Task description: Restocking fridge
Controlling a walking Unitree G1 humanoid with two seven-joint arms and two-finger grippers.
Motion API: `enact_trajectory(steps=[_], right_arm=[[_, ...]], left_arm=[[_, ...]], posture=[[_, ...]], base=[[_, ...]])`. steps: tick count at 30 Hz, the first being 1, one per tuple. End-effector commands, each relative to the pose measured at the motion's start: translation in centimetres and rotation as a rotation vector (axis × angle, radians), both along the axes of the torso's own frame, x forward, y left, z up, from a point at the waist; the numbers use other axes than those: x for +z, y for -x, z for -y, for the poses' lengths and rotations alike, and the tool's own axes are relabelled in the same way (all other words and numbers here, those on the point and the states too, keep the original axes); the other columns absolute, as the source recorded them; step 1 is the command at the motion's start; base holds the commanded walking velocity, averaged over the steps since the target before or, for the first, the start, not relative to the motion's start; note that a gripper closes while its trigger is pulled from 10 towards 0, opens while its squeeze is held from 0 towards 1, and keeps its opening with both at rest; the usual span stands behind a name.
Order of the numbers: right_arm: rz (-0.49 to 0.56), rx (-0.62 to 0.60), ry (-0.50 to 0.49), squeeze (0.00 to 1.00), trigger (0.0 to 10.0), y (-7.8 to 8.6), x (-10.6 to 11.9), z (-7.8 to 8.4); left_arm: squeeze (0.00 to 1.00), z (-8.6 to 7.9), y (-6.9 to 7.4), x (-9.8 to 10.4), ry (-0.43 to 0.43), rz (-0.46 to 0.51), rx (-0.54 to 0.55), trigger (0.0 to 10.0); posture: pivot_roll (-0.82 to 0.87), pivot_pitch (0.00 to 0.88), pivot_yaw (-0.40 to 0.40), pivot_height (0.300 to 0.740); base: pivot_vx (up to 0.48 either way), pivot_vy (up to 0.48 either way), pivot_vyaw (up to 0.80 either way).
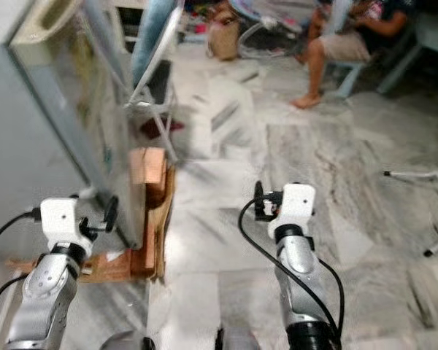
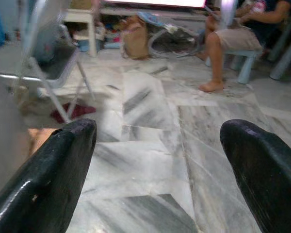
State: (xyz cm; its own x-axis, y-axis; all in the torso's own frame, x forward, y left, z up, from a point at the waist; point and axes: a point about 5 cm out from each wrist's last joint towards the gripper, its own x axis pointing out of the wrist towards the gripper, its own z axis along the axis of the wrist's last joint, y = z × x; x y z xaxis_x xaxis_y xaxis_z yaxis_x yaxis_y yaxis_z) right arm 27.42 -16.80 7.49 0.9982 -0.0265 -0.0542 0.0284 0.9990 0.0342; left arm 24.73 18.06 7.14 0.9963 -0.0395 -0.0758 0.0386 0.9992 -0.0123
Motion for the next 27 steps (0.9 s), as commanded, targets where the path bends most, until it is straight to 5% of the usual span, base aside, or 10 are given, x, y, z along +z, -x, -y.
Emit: enact_trajectory(steps=[1, 12, 27], right_arm=[[-0.012, -0.022, 0.008, 0.00, 10.0, 0.3, -0.2, 0.7], [-0.002, -0.028, 0.012, 0.00, 10.0, -0.1, 0.2, 1.0], [-0.051, -0.031, 0.066, 0.00, 10.0, 1.5, -0.4, 2.6]], left_arm=[[0.00, 0.5, 0.3, -0.1, 0.014, -0.005, -0.007, 10.0], [0.00, 0.1, -0.1, 0.2, 0.001, 0.007, 0.007, 10.0], [0.00, 0.3, -3.7, 1.2, -0.002, 0.042, -0.004, 10.0]], posture=[[0.05, 0.081, -0.076, 0.740], [0.05, 0.091, -0.081, 0.740], [0.01, 0.119, -0.088, 0.740]], base=[[0.000, 0.000, 0.00], [0.000, 0.000, 0.00], [0.000, 0.000, 0.00]])
